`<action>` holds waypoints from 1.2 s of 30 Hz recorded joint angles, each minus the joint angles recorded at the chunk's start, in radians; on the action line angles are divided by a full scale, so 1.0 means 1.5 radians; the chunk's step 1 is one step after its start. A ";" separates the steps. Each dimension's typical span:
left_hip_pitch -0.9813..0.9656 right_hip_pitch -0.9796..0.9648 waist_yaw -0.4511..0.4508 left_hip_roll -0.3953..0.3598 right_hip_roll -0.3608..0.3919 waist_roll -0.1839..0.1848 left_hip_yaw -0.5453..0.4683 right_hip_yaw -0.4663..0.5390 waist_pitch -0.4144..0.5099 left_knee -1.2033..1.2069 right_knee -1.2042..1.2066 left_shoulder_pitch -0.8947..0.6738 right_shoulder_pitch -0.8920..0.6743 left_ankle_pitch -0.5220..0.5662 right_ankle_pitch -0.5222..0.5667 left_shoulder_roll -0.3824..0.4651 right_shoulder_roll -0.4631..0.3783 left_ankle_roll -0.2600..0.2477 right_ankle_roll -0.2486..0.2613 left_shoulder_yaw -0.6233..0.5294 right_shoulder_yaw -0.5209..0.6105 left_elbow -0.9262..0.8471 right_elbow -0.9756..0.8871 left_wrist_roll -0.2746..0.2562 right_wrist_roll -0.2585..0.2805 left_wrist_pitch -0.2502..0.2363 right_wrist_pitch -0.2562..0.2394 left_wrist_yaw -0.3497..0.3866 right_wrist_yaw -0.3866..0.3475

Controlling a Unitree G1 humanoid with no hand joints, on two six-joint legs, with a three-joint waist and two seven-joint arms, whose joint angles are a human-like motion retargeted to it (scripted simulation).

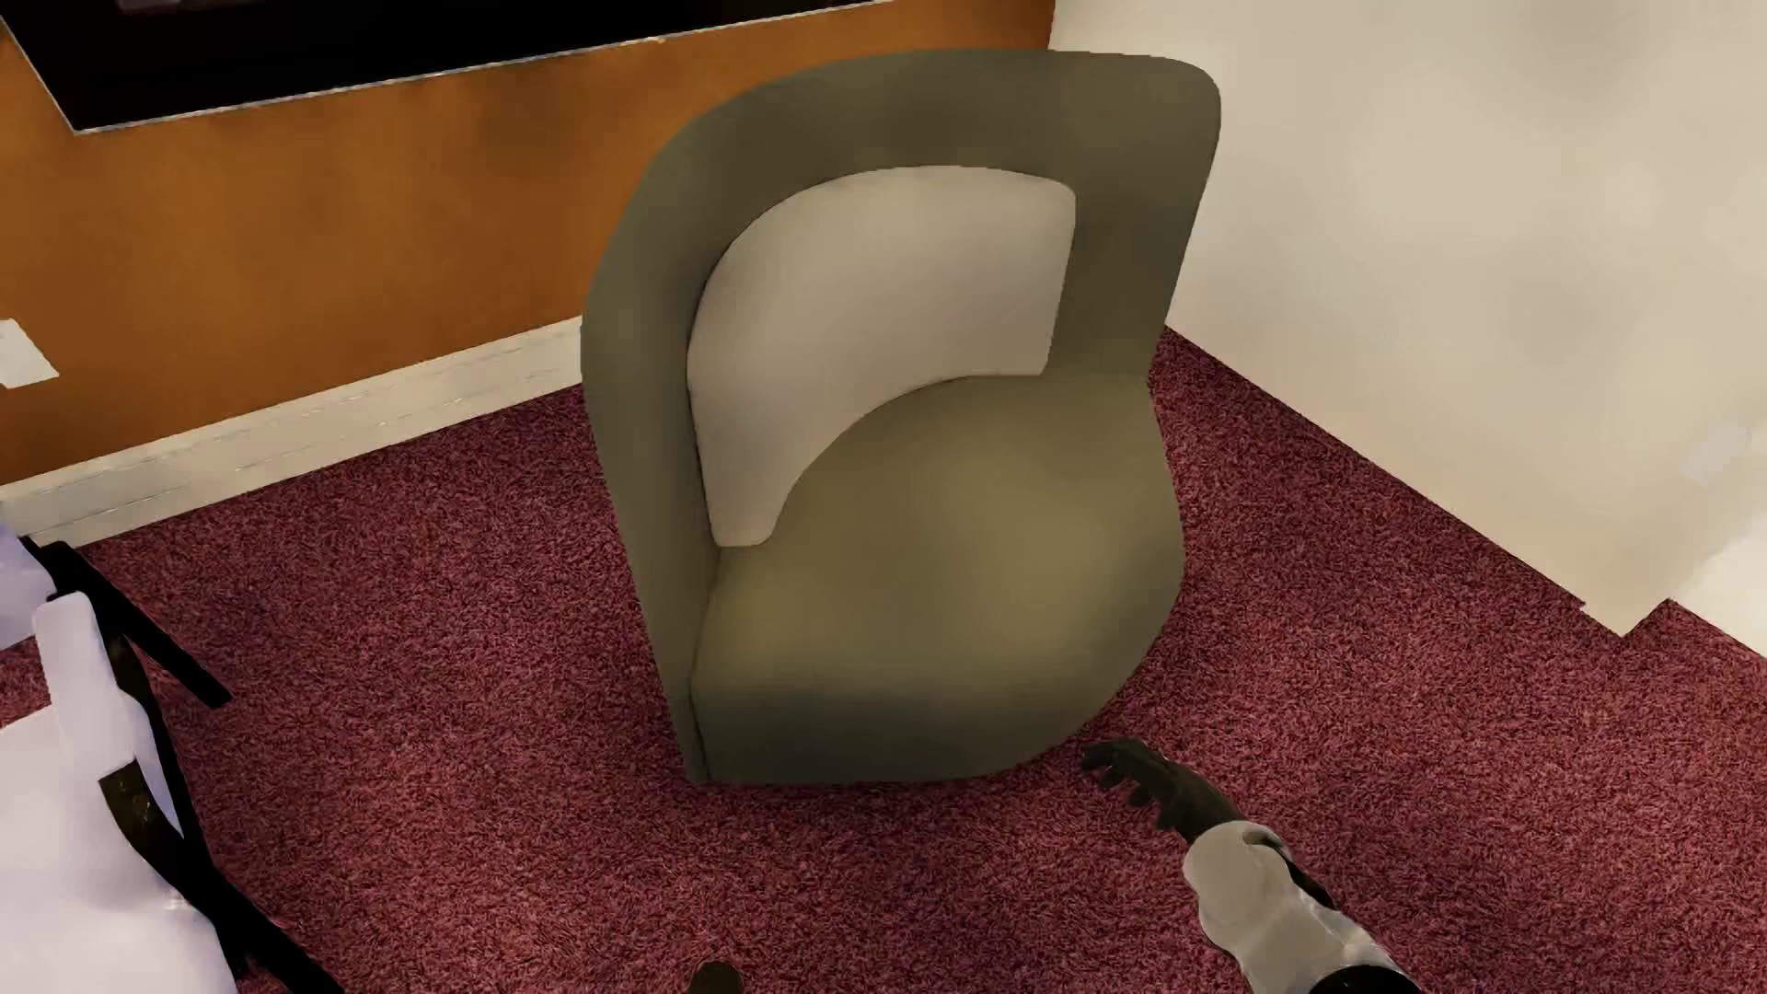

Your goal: Sit on the dark chair

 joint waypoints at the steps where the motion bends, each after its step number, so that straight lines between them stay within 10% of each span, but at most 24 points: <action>1: 0.000 0.027 0.002 0.016 -0.006 0.005 -0.044 0.007 -0.004 0.013 0.013 0.024 -0.002 0.025 -0.018 0.005 0.000 -0.051 0.017 0.004 0.003 0.001 -0.019 -0.018 -0.005 -0.002 0.005 0.008 -0.017; 2: -0.006 0.037 0.007 0.006 -0.027 0.005 -0.034 0.013 0.002 0.086 0.054 0.031 0.004 0.058 -0.030 0.003 -0.002 -0.079 0.038 0.019 0.006 0.007 -0.040 -0.008 -0.012 -0.018 -0.007 -0.011 0.007; 6: 0.103 -0.146 -0.034 -0.006 -0.107 0.001 0.031 0.065 0.015 0.141 0.523 -0.020 0.056 -0.031 0.096 -0.003 0.035 -0.024 0.134 0.008 -0.034 0.015 0.009 0.059 -0.035 -0.020 -0.013 -0.023 0.045; 8: 0.164 -0.294 -0.063 -0.013 -0.108 0.007 0.072 0.061 0.030 0.121 0.714 -0.082 0.075 -0.063 0.094 0.023 0.053 0.021 0.059 -0.025 -0.061 -0.025 0.075 0.106 -0.083 -0.034 -0.001 -0.033 0.078; 12: 0.319 -0.468 -0.117 -0.049 -0.072 0.006 0.112 0.083 0.063 -0.015 0.557 -0.226 0.145 -0.101 0.059 0.103 0.083 0.049 0.081 -0.107 -0.134 -0.052 0.202 0.098 -0.089 -0.075 0.031 -0.026 0.044; 13: 0.348 -0.455 -0.125 -0.055 -0.061 0.002 0.117 0.077 0.057 -0.026 0.416 -0.242 0.173 -0.119 0.082 0.131 0.081 0.052 0.058 -0.129 -0.150 -0.057 0.217 0.102 -0.083 -0.057 0.040 0.007 0.045; 15: 0.399 -0.392 -0.122 -0.095 0.033 -0.023 0.155 -0.049 0.068 -0.012 0.194 -0.275 0.213 -0.167 0.191 0.179 0.062 0.075 -0.131 -0.117 -0.182 -0.075 0.222 0.068 -0.099 -0.104 0.040 -0.021 0.027; 17: 0.409 -0.378 -0.109 -0.131 0.055 -0.023 0.135 -0.021 0.063 0.023 0.186 -0.279 0.238 -0.152 0.157 0.191 0.024 0.098 -0.183 -0.086 -0.188 -0.086 0.211 0.052 -0.091 -0.100 0.049 -0.010 0.033; 20: 0.197 -0.284 -0.086 -0.039 0.078 0.004 0.109 -0.014 0.091 0.571 0.130 -0.277 0.231 -0.175 0.132 0.148 -0.003 -0.042 -0.176 -0.087 -0.204 -0.077 0.206 0.002 -0.059 -0.074 0.067 0.013 0.013; 23: 0.066 -0.267 -0.065 -0.011 0.049 -0.003 0.075 0.021 0.098 0.750 0.169 -0.210 0.163 -0.241 0.070 0.097 -0.003 -0.007 -0.121 -0.069 -0.144 -0.101 0.183 0.028 -0.011 -0.093 0.037 0.009 -0.003; 27: 0.021 -0.301 -0.044 -0.020 0.010 0.001 -0.027 0.076 0.086 0.425 0.176 -0.158 0.103 -0.206 0.055 -0.001 0.028 0.057 -0.027 -0.093 -0.047 -0.100 0.037 0.068 -0.036 -0.089 -0.005 -0.016 0.013; 30: 0.057 -0.359 -0.056 0.014 0.053 0.019 -0.120 0.177 0.098 0.299 0.170 -0.161 0.053 -0.199 0.091 -0.011 0.057 -0.021 0.010 -0.095 0.040 -0.126 -0.042 0.065 -0.081 -0.049 -0.039 0.019 0.124; 32: 0.013 -0.511 -0.084 0.005 0.039 -0.005 0.000 0.176 0.106 0.284 0.255 -0.179 0.014 -0.190 0.124 0.010 0.080 0.019 0.043 -0.091 0.057 -0.159 -0.069 0.112 -0.103 -0.041 -0.033 0.009 0.088; 33: 0.001 -0.527 -0.088 0.022 0.046 -0.015 0.017 0.173 0.128 0.329 0.272 -0.182 0.012 -0.247 0.101 0.032 0.105 -0.023 0.011 -0.093 0.049 -0.159 -0.065 0.107 -0.111 -0.110 -0.023 0.027 0.072; 34: -0.019 -0.537 -0.093 0.002 0.016 -0.019 -0.001 0.166 0.151 0.359 0.305 -0.186 0.022 -0.241 0.069 0.045 0.107 0.005 0.009 -0.116 0.038 -0.190 -0.077 0.106 -0.105 -0.057 0.036 0.042 0.033; 36: -0.053 -0.566 -0.074 -0.011 -0.026 -0.011 0.002 0.169 0.179 0.421 0.430 -0.209 0.039 -0.244 0.036 0.032 0.079 0.056 0.017 -0.093 0.037 -0.184 -0.078 0.108 -0.096 -0.042 0.030 0.053 -0.008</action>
